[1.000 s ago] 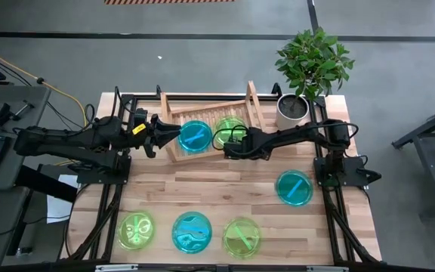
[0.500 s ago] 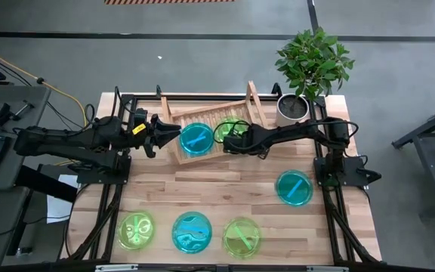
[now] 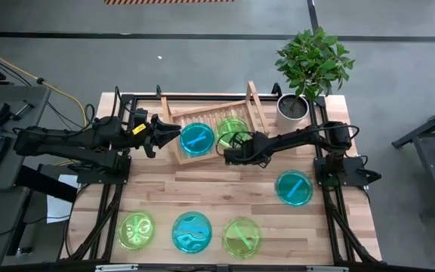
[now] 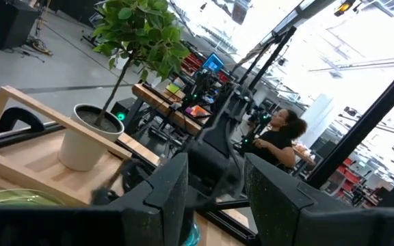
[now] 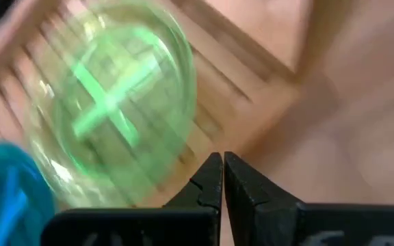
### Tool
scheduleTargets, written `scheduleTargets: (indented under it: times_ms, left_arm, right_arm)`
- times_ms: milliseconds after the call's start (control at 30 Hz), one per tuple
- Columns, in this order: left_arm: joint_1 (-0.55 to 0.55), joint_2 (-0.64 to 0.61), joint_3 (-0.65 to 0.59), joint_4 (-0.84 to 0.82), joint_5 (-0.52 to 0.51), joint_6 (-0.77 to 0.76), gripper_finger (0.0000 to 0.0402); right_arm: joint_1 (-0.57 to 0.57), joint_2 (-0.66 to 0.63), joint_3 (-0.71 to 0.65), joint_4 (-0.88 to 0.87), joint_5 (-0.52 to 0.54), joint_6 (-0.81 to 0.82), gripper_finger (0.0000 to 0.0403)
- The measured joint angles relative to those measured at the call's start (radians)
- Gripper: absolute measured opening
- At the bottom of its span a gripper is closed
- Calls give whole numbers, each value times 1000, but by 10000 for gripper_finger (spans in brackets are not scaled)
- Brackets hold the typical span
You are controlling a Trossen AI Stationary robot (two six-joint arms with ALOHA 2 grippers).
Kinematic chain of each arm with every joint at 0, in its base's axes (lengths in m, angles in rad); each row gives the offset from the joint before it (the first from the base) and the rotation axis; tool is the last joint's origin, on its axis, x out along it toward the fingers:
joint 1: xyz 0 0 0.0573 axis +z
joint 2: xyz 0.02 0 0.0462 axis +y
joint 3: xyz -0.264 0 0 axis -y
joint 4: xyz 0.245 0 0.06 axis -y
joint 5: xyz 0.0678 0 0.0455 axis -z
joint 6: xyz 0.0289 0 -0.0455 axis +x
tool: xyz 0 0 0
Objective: Place and stack plates onto a shelf
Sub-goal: Adjust the shelf
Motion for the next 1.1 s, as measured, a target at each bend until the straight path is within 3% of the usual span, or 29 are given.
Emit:
scheduleTargets:
  times_ms: [533,900,1100]
  left_arm:
    - [0,0,0,-20,0,0,131]
    - [0,0,0,-29,0,0,131]
    - [0,0,0,-30,0,0,131]
  right_arm:
    - [-68,1,0,78,2,-31,0]
    - [65,-7,0,0,-24,23,0]
    - [50,-4,0,13,-40,26,0]
